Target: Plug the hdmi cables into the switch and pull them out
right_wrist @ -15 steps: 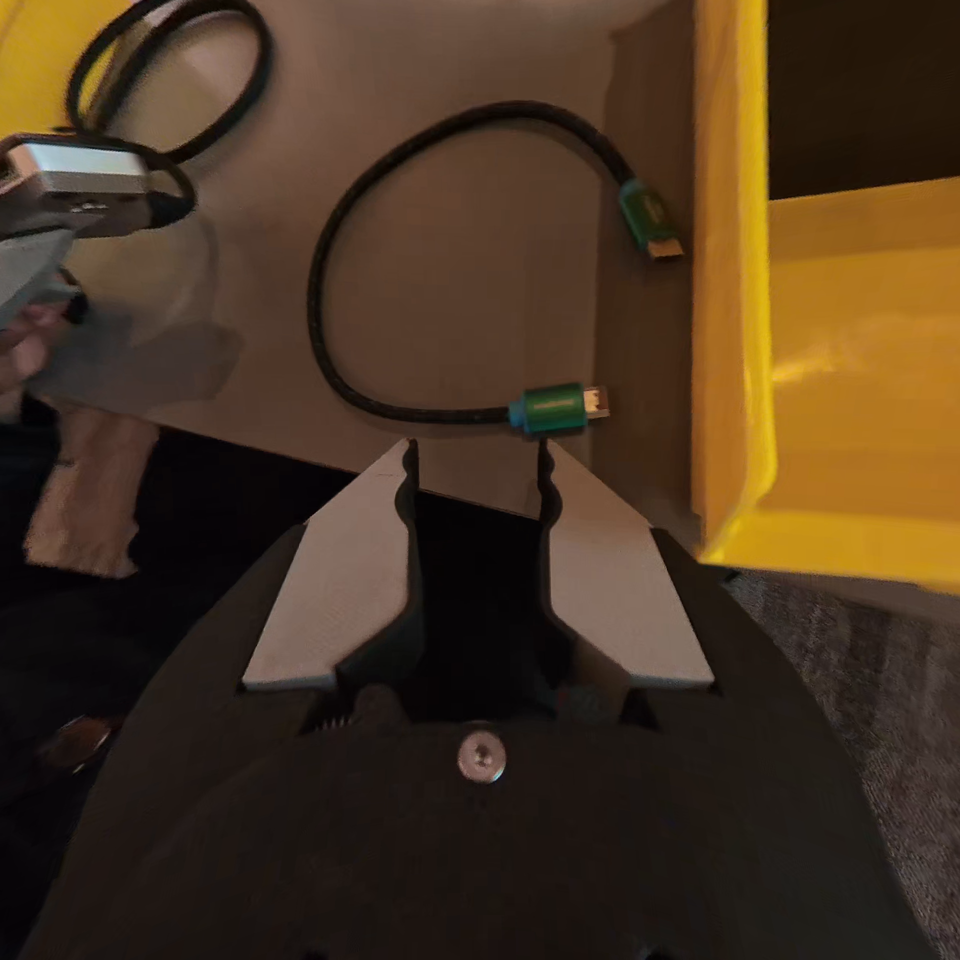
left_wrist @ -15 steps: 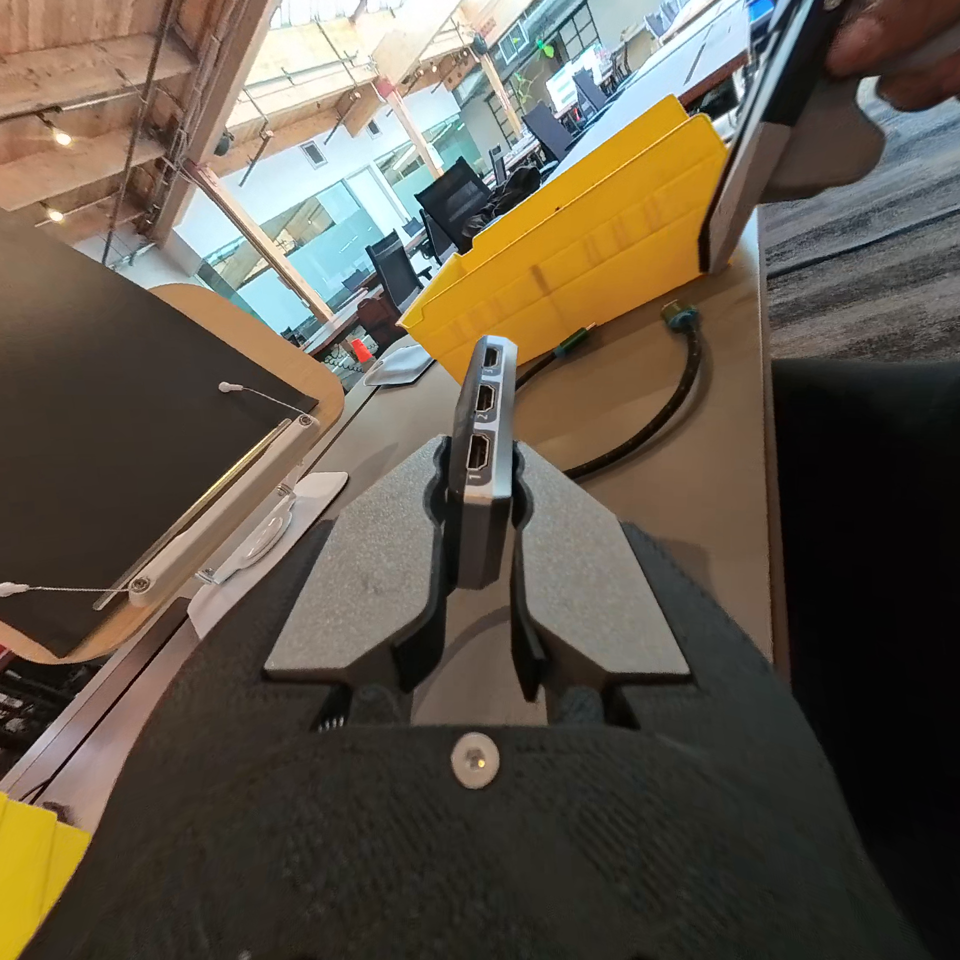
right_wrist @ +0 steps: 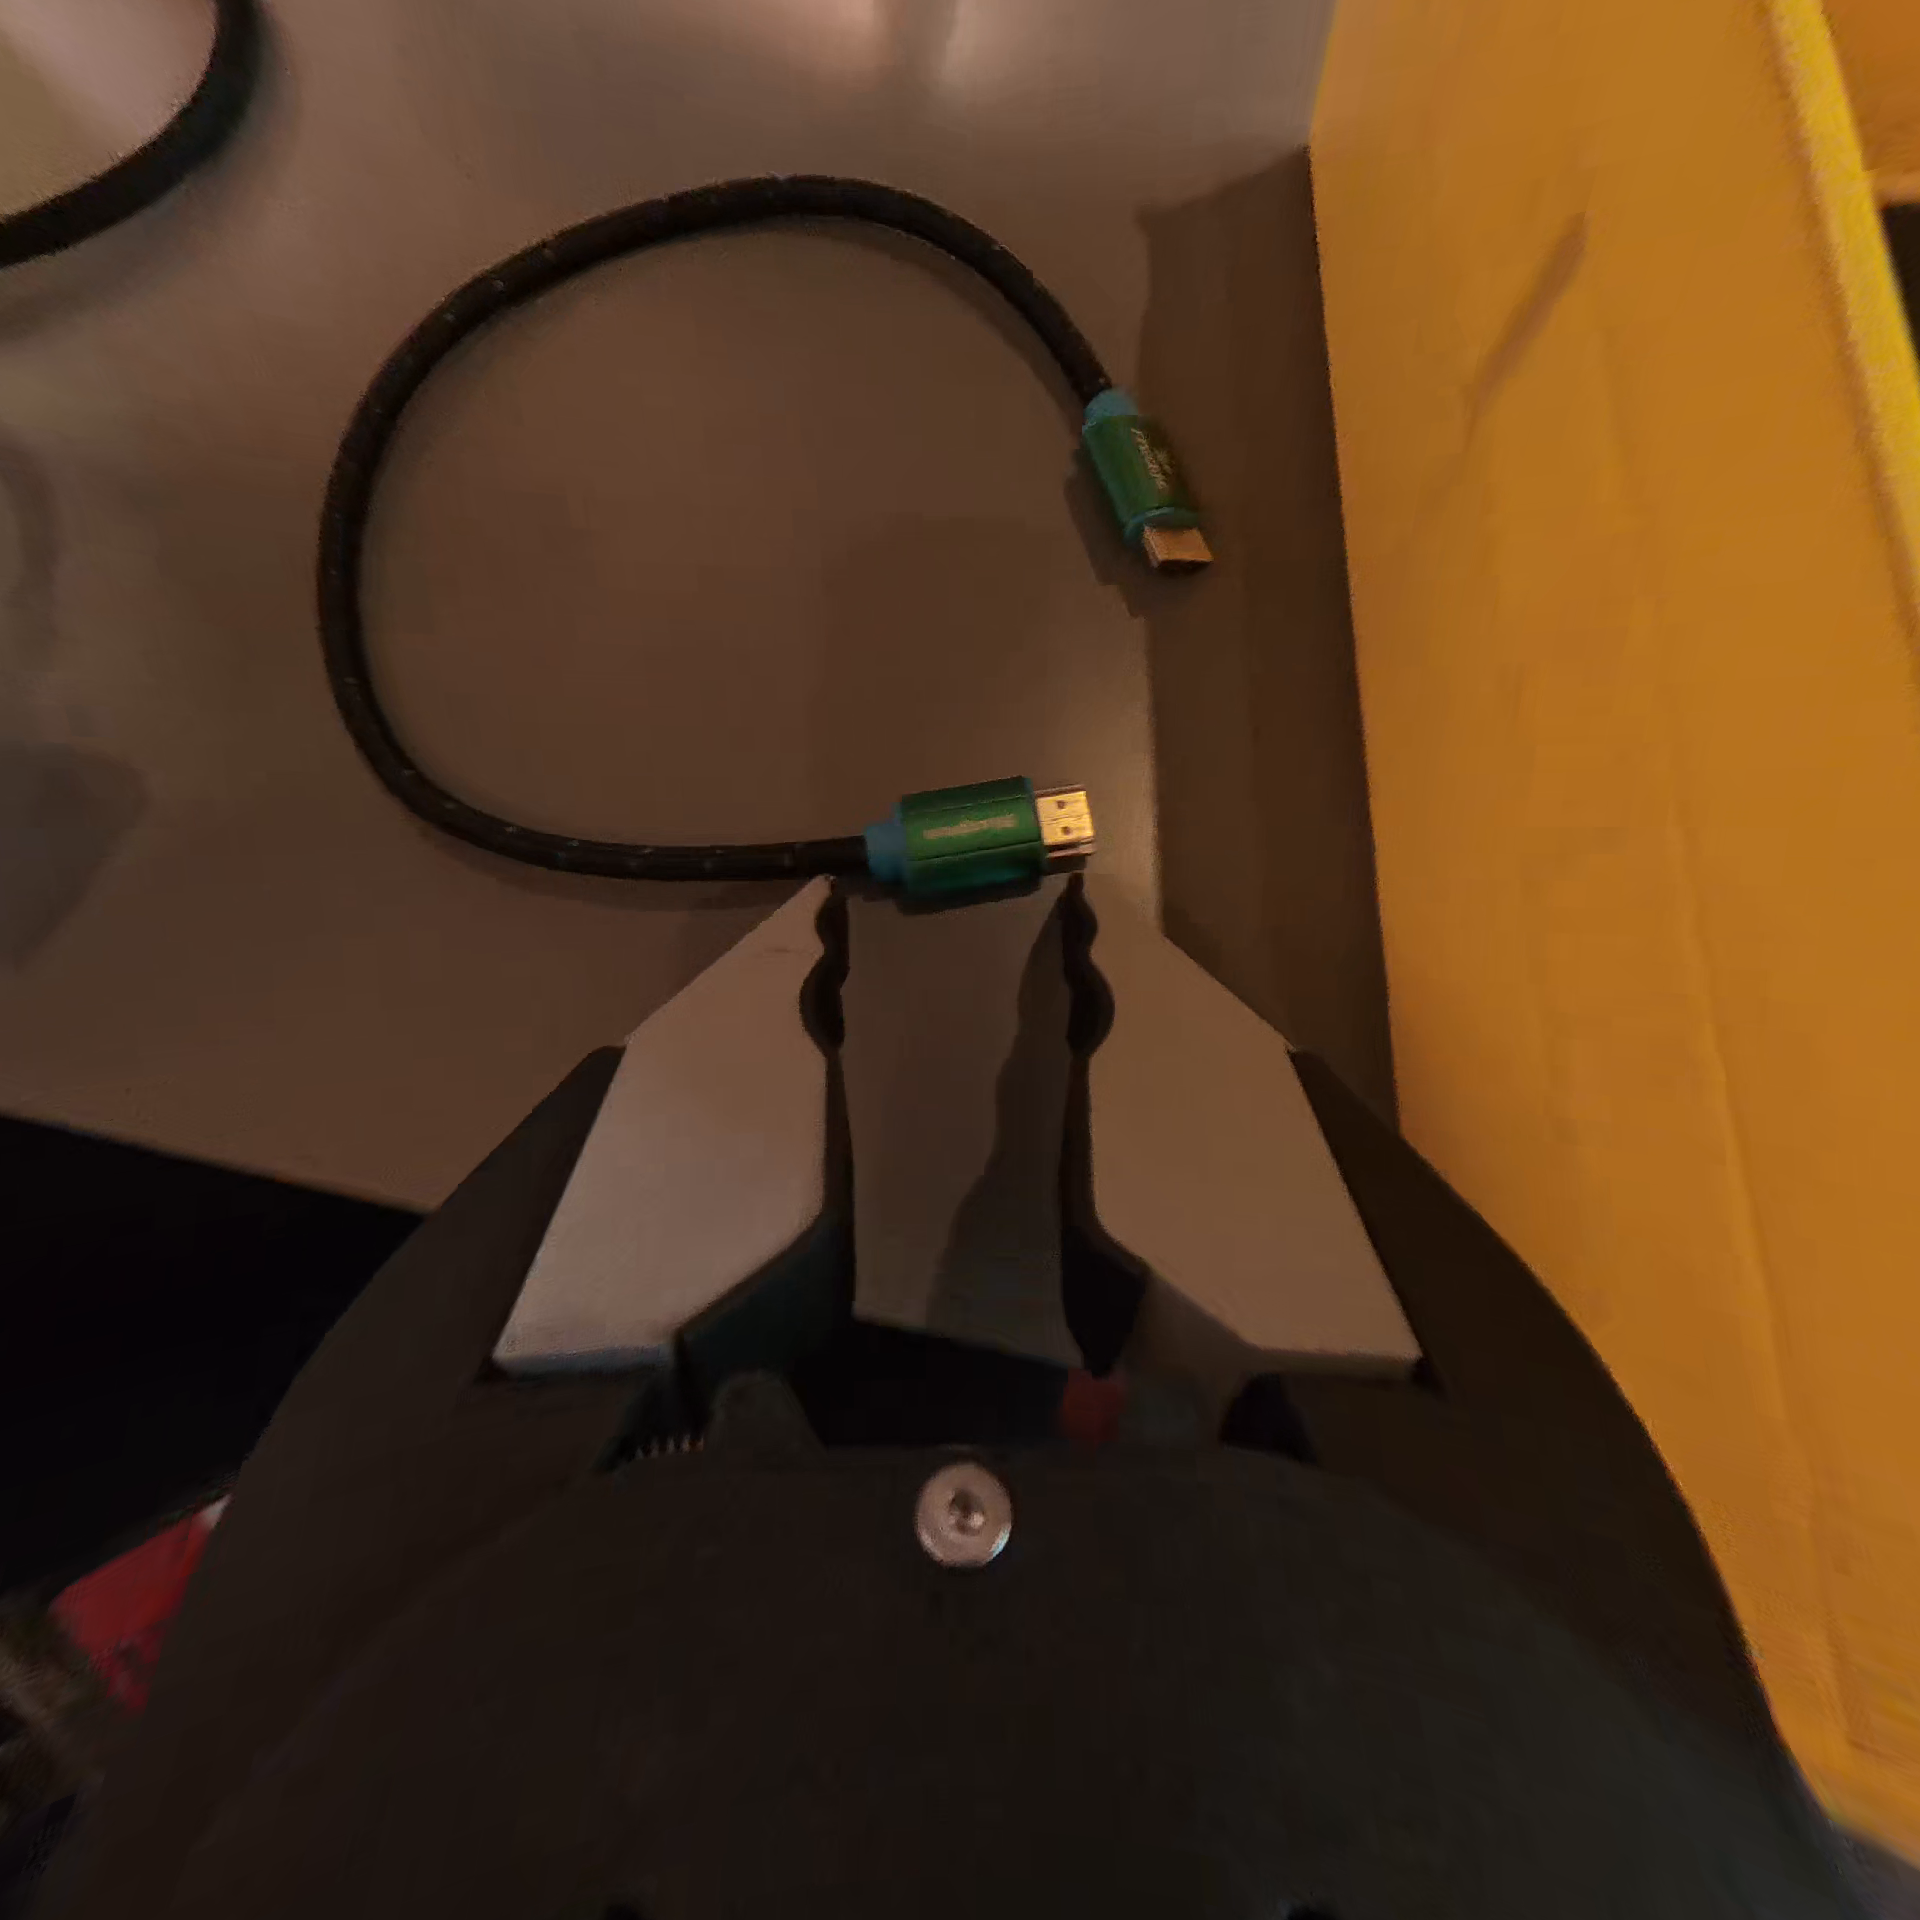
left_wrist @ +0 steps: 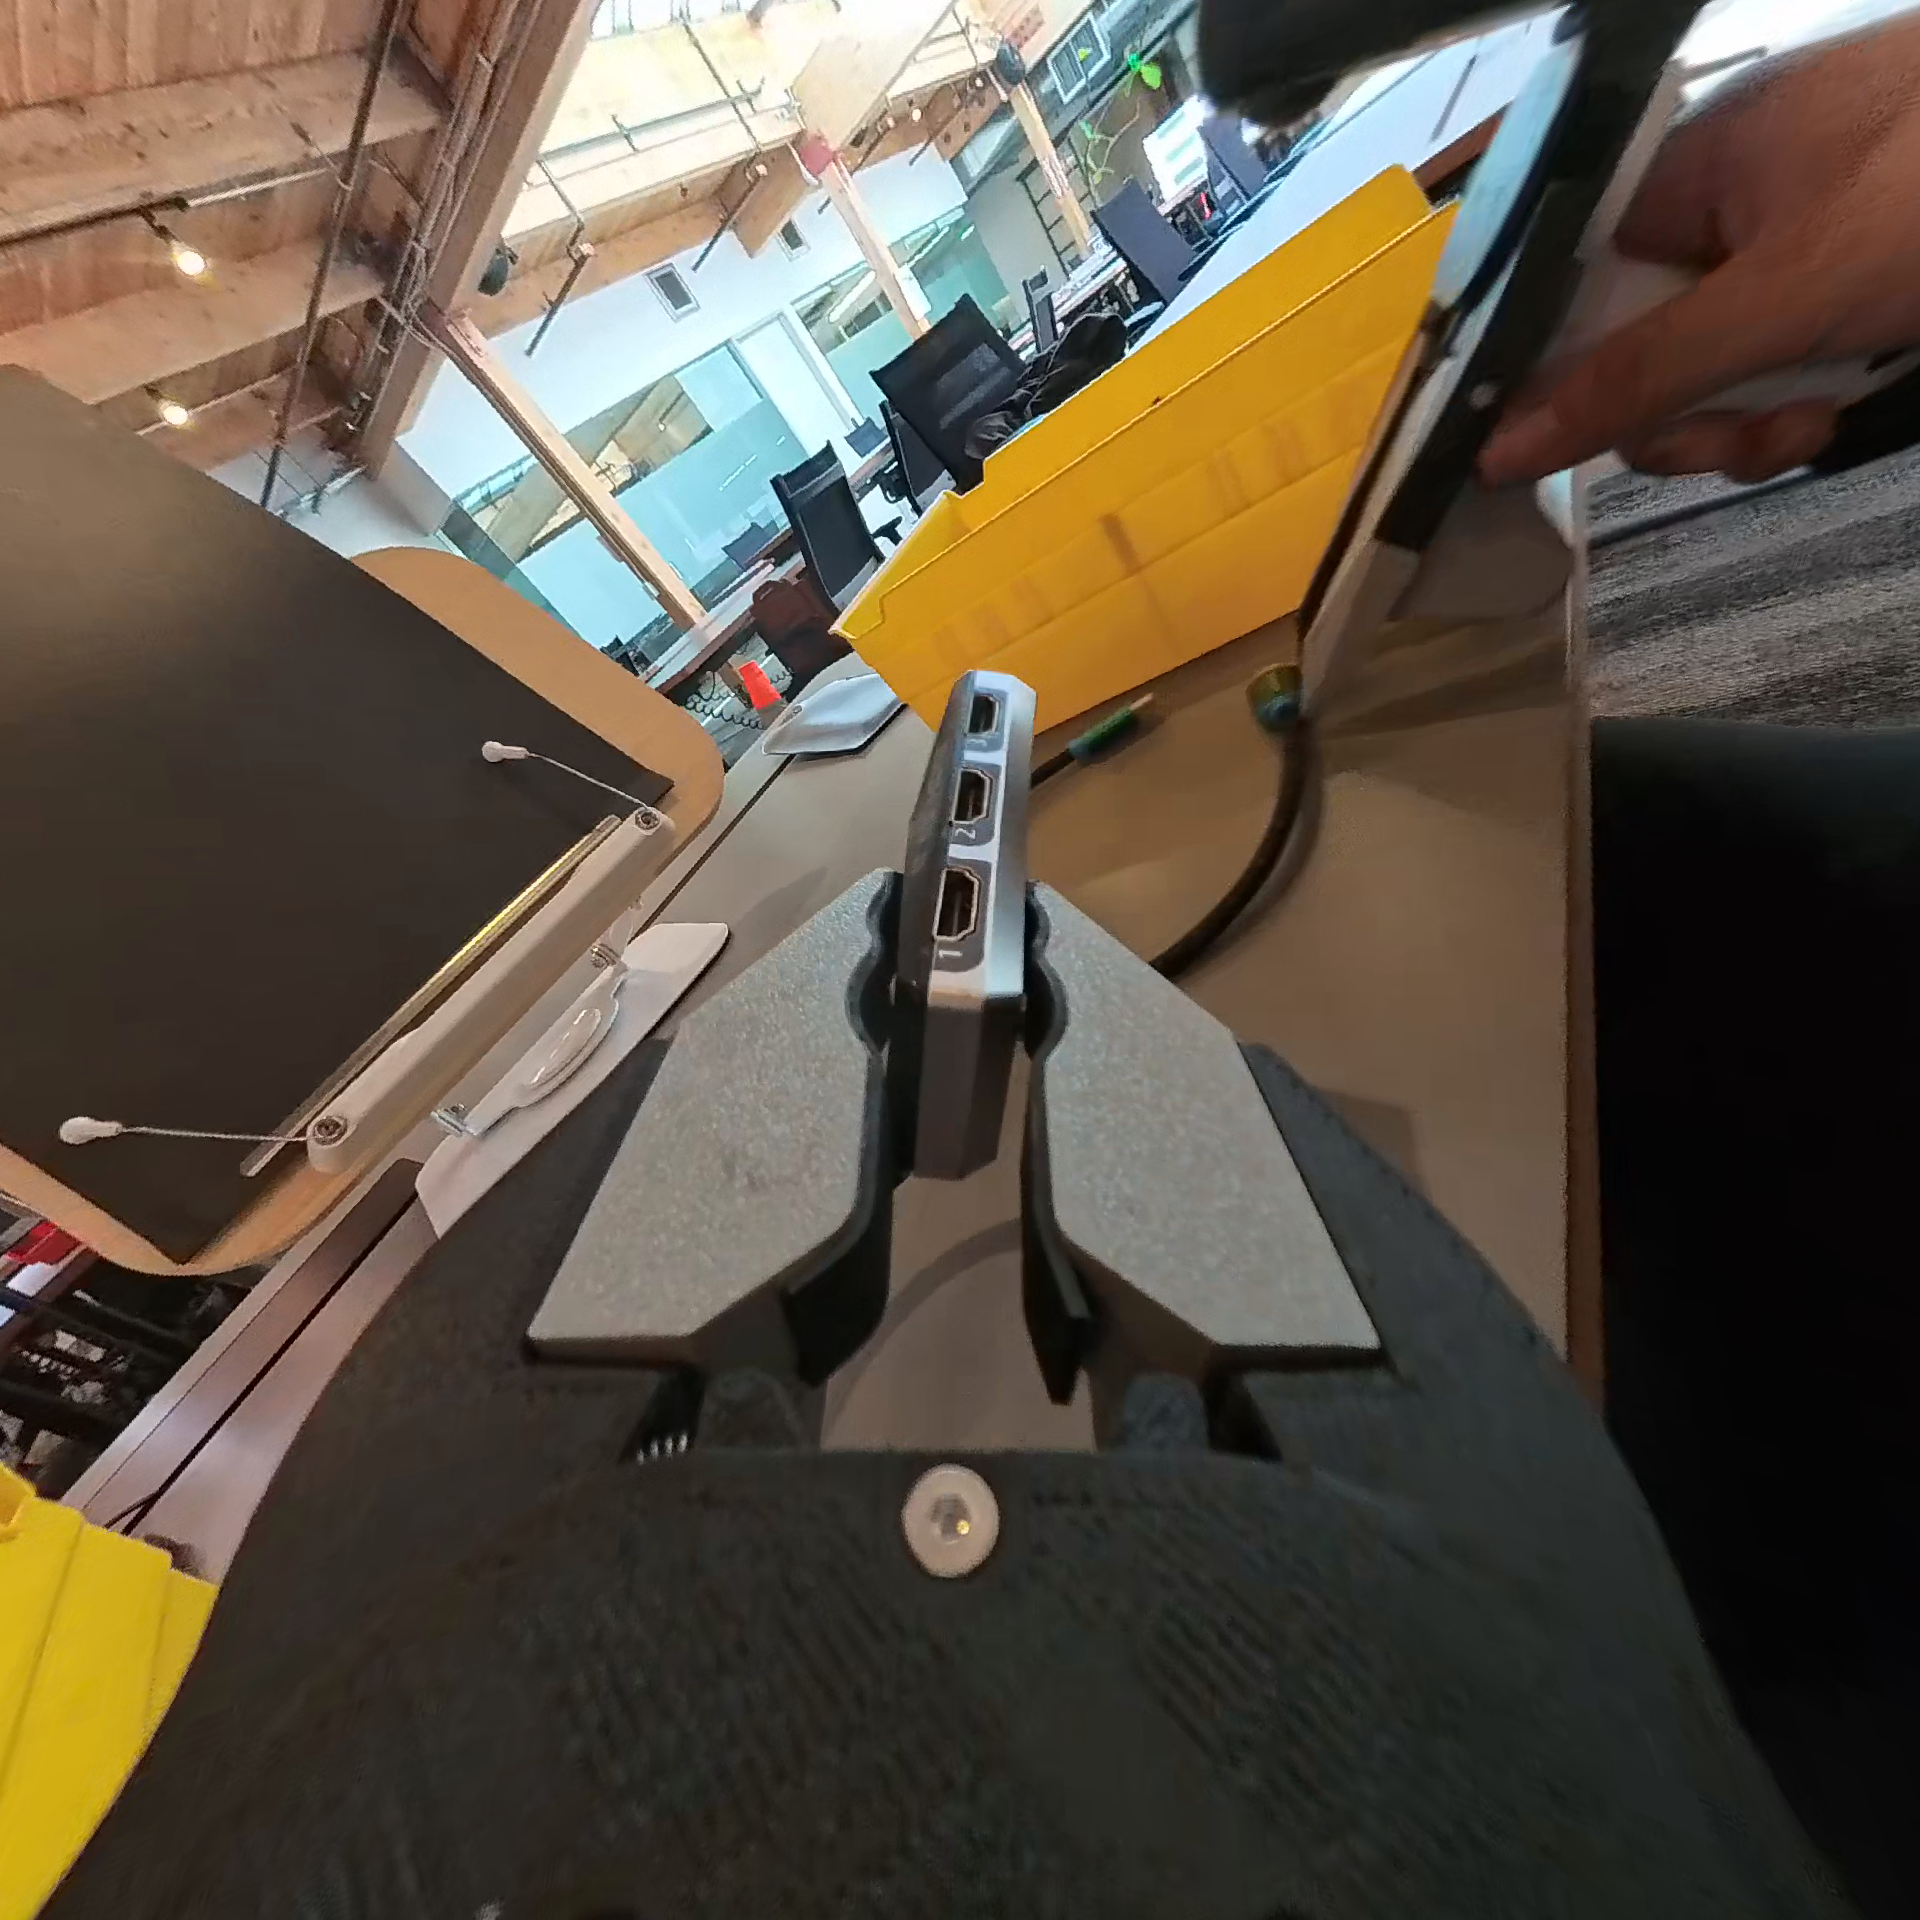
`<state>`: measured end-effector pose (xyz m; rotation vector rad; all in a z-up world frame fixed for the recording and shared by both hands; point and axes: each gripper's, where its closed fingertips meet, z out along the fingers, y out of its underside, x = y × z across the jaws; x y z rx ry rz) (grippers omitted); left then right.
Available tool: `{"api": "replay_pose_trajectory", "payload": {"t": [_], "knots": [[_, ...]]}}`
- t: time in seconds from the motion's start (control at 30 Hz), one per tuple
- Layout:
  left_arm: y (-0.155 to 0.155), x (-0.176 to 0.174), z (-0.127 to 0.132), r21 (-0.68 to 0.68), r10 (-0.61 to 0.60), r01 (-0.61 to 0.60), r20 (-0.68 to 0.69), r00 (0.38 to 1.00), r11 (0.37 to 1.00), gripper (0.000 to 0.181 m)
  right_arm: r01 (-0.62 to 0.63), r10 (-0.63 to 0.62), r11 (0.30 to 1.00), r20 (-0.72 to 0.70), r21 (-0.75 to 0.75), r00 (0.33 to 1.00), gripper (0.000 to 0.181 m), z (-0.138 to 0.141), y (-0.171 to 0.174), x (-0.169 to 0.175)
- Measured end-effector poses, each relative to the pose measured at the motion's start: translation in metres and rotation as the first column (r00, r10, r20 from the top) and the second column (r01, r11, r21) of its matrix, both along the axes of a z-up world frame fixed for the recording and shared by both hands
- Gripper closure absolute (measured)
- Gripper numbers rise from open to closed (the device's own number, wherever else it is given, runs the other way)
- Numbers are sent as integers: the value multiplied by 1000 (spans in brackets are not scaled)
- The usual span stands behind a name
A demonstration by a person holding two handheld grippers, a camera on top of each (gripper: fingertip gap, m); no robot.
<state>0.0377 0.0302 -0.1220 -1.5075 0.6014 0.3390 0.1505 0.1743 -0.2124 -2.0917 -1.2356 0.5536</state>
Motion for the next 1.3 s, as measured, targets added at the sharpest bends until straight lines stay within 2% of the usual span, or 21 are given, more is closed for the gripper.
{"api": "replay_pose_trajectory", "payload": {"t": [0.13,0.17,0.23,0.3,0.4,0.57,0.8,0.93,1.0,1.13,1.17,1.23,1.3], "knots": [[0,0,0,4,6,-6,-7,1000,1000,162,-104,104,995,16,-6,994,135,2,7,-34],[0,-1,0,3,8,-8,-3,1000,1000,162,-99,99,995,23,-10,995,128,3,11,-39],[0,-3,1,4,20,-20,2,1000,1000,162,-54,54,998,25,-35,998,128,9,16,-40],[1,-5,1,3,26,-26,6,1000,1000,162,-18,13,996,-61,-85,998,124,21,12,-42],[1,-5,0,0,27,-27,4,1000,1000,162,24,-51,985,-152,-170,987,103,27,3,-46],[1,-4,0,2,25,-25,1,1000,1000,162,171,-179,982,-97,-85,979,101,26,14,-52],[1,-3,-1,-3,24,-24,-10,1000,1000,162,193,-193,981,64,6,979,97,9,16,-60],[2,-3,-2,-10,22,-22,-10,1000,1000,162,160,-156,987,92,-36,983,94,-2,7,-58],[2,-3,-3,-13,22,-22,-17,1000,1000,162,111,-109,994,106,-21,988,94,-3,4,-60],[2,-3,-2,-4,28,-28,-18,999,1000,162,-31,32,999,141,-12,989,116,-2,0,-70],[2,-4,-1,-3,30,-30,-13,999,1000,162,-98,99,995,150,-15,984,128,-1,-1,-72],[2,-6,-1,-1,34,-35,-5,999,999,162,-260,265,964,181,-50,947,138,-1,-7,-68],[2,-7,-1,-2,40,-40,-4,999,999,162,-420,424,905,217,-63,880,139,5,-15,-61]]}}
